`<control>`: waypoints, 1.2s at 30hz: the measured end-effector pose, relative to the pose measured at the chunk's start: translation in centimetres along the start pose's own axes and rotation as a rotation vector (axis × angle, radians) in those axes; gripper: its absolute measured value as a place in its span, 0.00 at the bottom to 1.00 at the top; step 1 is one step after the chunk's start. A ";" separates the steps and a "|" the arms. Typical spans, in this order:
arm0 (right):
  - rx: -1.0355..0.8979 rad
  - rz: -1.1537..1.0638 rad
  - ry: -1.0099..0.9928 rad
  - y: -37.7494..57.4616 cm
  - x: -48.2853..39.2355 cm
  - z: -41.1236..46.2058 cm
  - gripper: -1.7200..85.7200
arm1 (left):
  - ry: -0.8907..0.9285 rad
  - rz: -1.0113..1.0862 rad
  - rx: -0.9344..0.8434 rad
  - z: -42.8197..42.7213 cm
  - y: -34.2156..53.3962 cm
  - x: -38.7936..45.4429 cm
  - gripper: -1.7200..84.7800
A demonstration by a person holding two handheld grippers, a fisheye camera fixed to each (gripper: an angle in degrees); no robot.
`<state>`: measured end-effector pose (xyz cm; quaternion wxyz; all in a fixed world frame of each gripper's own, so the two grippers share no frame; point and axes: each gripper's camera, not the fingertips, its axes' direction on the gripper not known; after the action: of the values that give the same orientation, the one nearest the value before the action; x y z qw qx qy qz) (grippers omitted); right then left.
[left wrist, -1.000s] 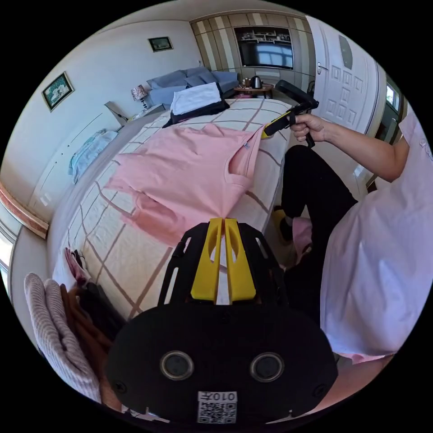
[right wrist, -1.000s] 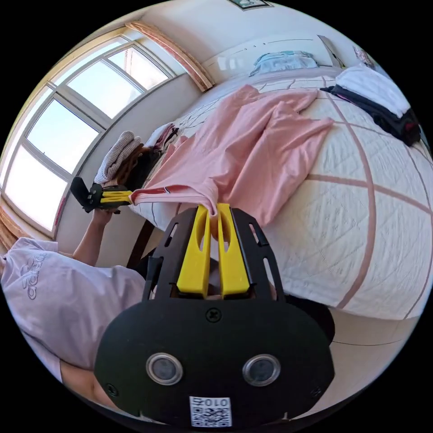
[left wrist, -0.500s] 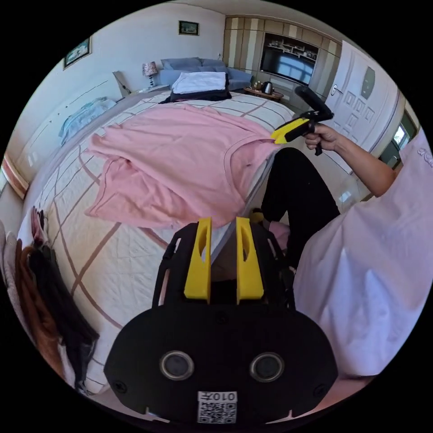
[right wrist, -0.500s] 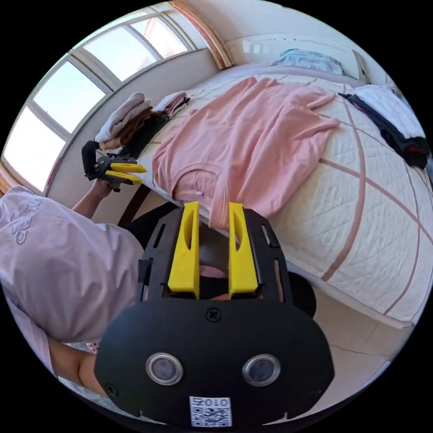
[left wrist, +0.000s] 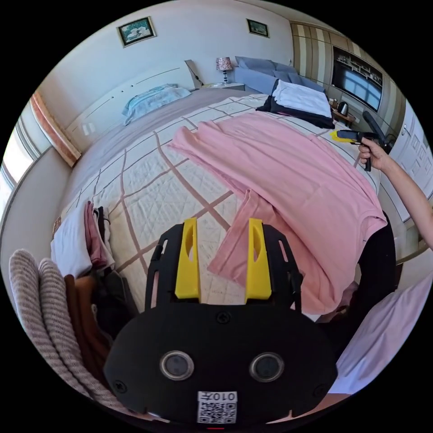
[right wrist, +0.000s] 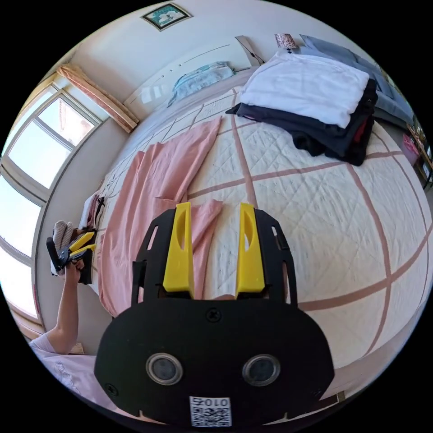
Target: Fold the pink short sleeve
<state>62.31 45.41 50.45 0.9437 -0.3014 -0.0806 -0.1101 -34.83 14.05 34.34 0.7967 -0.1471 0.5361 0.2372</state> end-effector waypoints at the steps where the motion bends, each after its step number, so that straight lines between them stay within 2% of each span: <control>1: -0.014 -0.005 -0.021 -0.2 -0.2 0.5 0.16 | 0.027 0.030 -0.015 0.7 -0.4 -0.4 0.18; 6: -0.046 -0.096 0.135 0.5 -3.4 2.6 0.07 | 0.154 0.108 -0.163 4.4 -0.7 -1.4 0.13; 8: -0.059 -0.105 0.149 0.7 -3.4 1.7 0.06 | 0.271 0.179 -0.129 4.3 0.2 -1.5 0.08; 11: -0.004 -0.143 0.141 1.9 -2.4 -2.7 0.06 | 0.372 0.187 -0.085 2.3 2.2 -2.7 0.04; 13: 0.053 -0.110 0.216 3.4 -0.9 -6.2 0.06 | 0.308 0.127 -0.091 0.2 4.1 -3.9 0.04; 15: 0.058 -0.007 0.318 6.0 2.1 -9.3 0.05 | 0.241 -0.008 -0.109 -2.1 6.6 -5.5 0.03; 16: 0.040 0.006 0.306 6.6 2.9 -9.5 0.05 | 0.209 -0.108 -0.105 -3.5 8.7 -6.4 0.03; 17: -0.006 0.034 0.258 7.7 4.3 -9.3 0.04 | 0.225 -0.188 -0.087 -4.5 10.9 -6.9 0.03; 20: -0.079 0.080 0.289 10.3 5.7 -6.3 0.04 | 0.231 -0.331 -0.061 -4.8 15.3 -6.5 0.03; 23: 0.028 0.060 0.303 12.3 5.4 -3.9 0.05 | 0.199 -0.405 -0.057 -2.5 17.5 -5.7 0.05; 28: 0.183 0.102 0.245 15.0 5.2 -3.9 0.07 | 0.061 -0.354 -0.140 0.0 18.0 -3.4 0.09; 32: 0.315 0.097 0.332 19.1 3.6 -6.7 0.09 | -0.212 -0.343 -0.085 -3.9 19.9 -0.3 0.11; 34: 0.246 0.030 0.203 20.3 2.4 -6.8 0.10 | -0.219 -0.296 -0.060 -5.6 21.0 1.5 0.12; 36: 0.130 -0.041 0.058 21.9 -0.5 -5.2 0.11 | -0.112 -0.185 -0.043 -6.4 22.0 4.2 0.13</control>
<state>67.92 59.84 34.04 0.9607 -0.2345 -0.0665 -0.1327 -50.34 30.37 28.45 0.8404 -0.1997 0.4698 0.1822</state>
